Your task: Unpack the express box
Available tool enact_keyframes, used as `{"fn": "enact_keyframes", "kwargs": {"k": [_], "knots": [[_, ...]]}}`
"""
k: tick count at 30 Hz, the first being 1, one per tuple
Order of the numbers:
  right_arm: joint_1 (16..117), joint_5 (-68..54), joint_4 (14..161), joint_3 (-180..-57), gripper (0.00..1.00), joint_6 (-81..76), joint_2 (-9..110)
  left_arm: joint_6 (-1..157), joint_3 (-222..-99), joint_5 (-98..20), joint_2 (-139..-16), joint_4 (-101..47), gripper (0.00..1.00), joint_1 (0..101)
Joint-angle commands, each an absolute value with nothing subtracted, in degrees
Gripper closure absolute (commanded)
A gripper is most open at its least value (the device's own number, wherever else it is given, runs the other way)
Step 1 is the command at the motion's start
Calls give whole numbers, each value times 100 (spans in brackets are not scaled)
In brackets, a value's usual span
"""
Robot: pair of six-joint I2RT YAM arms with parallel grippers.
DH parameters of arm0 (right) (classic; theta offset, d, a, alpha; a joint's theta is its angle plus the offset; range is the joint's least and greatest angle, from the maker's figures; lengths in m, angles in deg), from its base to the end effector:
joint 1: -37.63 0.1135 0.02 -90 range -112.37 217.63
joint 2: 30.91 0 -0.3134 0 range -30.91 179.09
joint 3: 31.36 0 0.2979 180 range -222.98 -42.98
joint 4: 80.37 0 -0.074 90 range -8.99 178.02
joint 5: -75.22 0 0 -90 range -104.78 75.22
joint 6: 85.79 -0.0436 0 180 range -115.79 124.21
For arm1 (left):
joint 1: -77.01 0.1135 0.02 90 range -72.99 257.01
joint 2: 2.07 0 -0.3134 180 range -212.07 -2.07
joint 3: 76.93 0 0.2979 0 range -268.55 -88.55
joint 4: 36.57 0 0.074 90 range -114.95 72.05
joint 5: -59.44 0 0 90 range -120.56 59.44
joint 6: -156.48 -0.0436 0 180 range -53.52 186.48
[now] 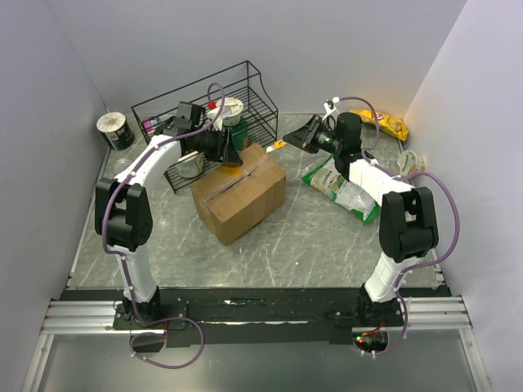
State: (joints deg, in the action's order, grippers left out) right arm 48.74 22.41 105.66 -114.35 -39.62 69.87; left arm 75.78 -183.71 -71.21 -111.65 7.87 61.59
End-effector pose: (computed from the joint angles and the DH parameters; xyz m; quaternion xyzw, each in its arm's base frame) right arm 0.4549 0.1162 0.3082 0.0141 0.7622 0.4954 0.4165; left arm 0.4699 -0.1591 0.3156 0.1731 0.8652 -0.3891 0.2647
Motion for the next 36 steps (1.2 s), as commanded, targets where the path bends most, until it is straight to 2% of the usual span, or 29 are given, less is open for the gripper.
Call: {"fn": "enact_keyframes", "kwargs": {"k": [1, 4, 7, 8, 9, 27, 36], "knots": [[4888, 2214, 10770, -11672, 100, -3833, 6982, 7562, -18277, -7055, -11255, 1021, 51, 6128], [4888, 2249, 10674, -11646, 100, -3789, 6920, 7606, -18286, -7055, -11281, 1012, 54, 6128], [4888, 2231, 10551, -11558, 100, -3719, 6806, 7588, -18295, -7038, -11299, 1012, 75, 6128], [4888, 2223, 10533, -11531, 100, -3701, 6780, 7606, -18295, -6960, -11299, 1004, 92, 6128], [4888, 2223, 10498, -11505, 100, -3684, 6745, 7606, -18295, -6924, -11307, 1003, 99, 6128], [4730, 2222, 9945, -10398, 100, -3358, 5673, 7632, -18286, -6748, -11343, 986, 99, 6128], [4370, 2442, 10146, -10370, 100, -3586, 5364, 7518, -18251, -7082, -11351, 1004, 99, 6022]]}}
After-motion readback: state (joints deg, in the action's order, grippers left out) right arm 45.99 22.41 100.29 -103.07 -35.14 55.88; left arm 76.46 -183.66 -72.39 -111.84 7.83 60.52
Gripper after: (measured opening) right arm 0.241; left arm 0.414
